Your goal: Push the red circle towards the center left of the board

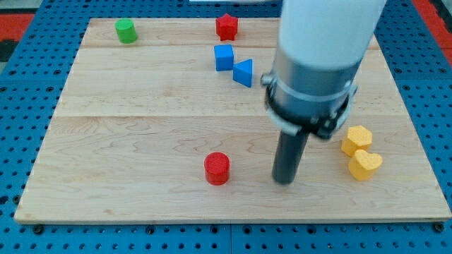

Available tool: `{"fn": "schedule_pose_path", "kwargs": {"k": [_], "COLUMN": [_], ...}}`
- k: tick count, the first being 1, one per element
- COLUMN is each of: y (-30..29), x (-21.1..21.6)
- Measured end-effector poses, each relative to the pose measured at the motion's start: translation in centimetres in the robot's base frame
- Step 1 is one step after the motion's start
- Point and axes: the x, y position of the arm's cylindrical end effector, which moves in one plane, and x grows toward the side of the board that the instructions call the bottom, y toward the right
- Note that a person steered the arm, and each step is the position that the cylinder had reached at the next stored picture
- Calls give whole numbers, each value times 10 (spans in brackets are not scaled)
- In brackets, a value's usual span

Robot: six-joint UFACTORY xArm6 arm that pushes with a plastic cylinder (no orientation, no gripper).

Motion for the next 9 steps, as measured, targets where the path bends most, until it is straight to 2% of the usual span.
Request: {"fn": "schedule_pose_path", "kwargs": {"k": [1,2,3,5,6,7,9], "y": [-52,-92,-101,-165,-159,-178,-285], "x": [6,-31,-58,-148,-149,-179,-186]}}
